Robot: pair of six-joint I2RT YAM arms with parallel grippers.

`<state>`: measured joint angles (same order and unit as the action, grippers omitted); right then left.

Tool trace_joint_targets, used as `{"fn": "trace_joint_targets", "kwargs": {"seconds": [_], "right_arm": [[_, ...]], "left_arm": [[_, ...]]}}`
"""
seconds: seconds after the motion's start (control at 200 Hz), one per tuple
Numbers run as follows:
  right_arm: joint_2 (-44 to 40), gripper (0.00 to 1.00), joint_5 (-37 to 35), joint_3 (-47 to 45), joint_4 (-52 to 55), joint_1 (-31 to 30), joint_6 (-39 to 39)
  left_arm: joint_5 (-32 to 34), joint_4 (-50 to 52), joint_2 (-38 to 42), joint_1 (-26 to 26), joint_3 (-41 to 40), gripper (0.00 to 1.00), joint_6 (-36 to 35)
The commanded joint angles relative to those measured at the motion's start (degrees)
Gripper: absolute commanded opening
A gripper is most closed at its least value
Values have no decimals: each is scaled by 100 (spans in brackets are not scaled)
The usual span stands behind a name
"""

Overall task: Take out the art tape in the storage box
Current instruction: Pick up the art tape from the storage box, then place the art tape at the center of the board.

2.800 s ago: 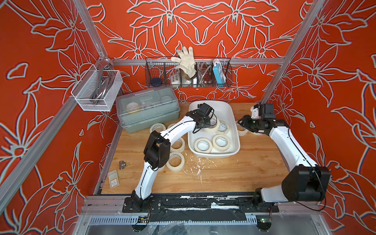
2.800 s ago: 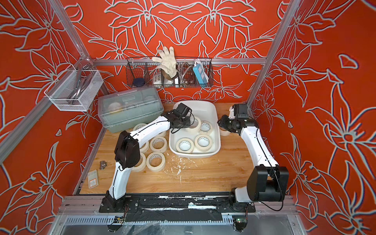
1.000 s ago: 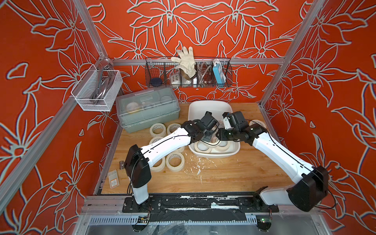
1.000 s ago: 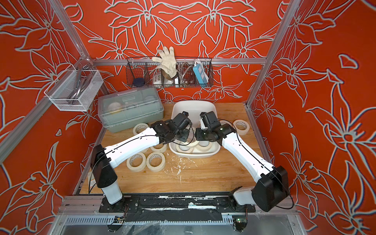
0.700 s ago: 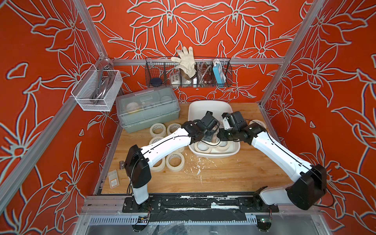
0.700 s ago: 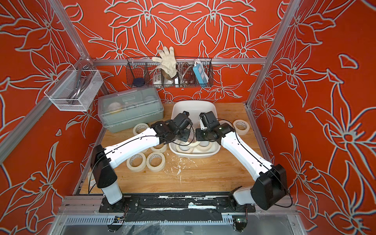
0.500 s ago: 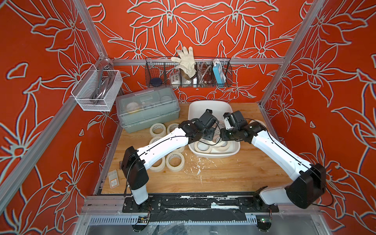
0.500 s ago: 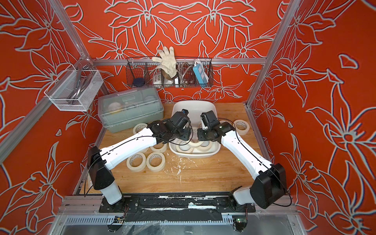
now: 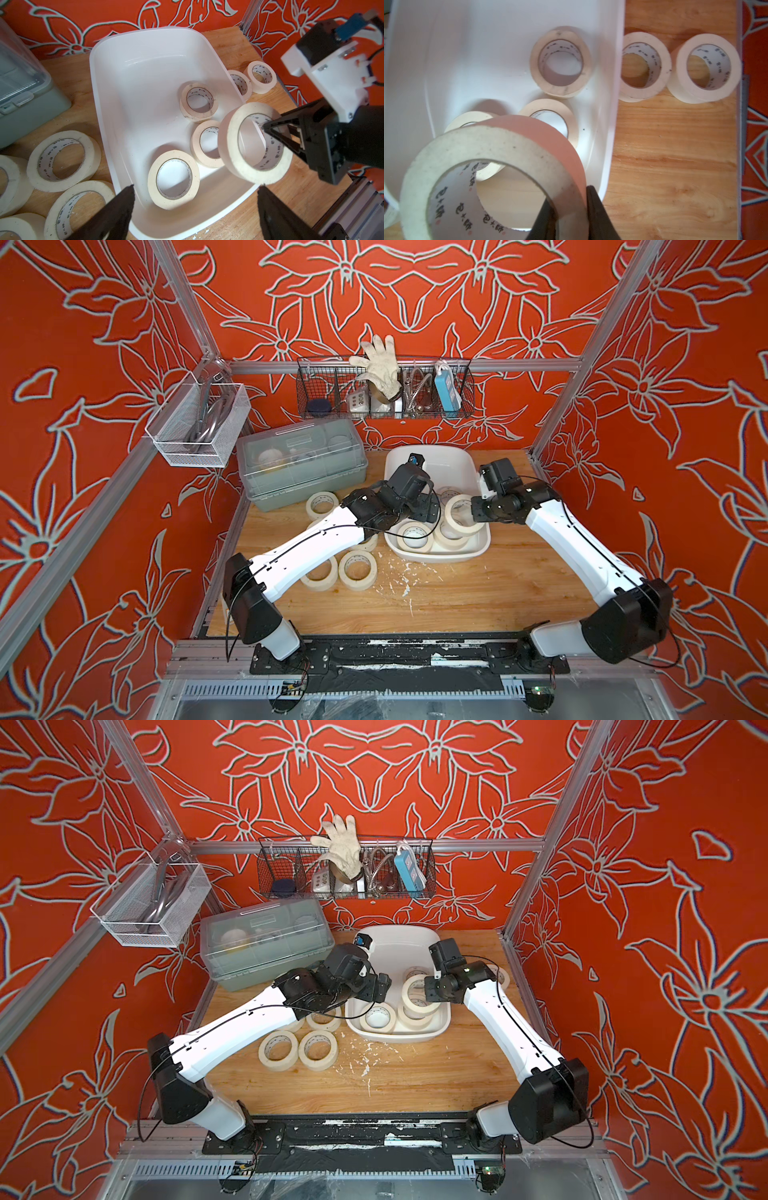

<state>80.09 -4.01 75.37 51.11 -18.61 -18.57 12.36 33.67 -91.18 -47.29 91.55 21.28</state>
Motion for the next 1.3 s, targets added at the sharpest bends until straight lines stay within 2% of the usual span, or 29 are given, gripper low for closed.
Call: {"fn": "trace_joint_targets", "kwargs": {"seconds": [0.0,0.21,0.36,0.475,0.711,0.956,1.296], "right_arm": [[-196,0,-13,78,7,476,-250],[-390,0,-676,-344,-321,1115,-956],[-407,0,-1522,-775,-554,1318,-1729],[-308,0,-1914,-1062,-714,1425,-2261],[51,0,-1914,-1572,-1349,1518,-2450],[845,0,-1159,-1719,-1931,1570,-2066],[1780,0,-940,-1250,-1685,1612,-2033]], "left_arm": [[25,-98,58,92,-69,91,75],[-49,-115,-39,141,-111,91,133],[-84,-116,-85,162,-119,91,147],[-93,-115,-93,176,-135,91,155],[-93,-120,-81,222,-213,91,170],[-202,-160,-228,287,-209,91,195],[-287,-133,-574,317,-41,91,261]]}}
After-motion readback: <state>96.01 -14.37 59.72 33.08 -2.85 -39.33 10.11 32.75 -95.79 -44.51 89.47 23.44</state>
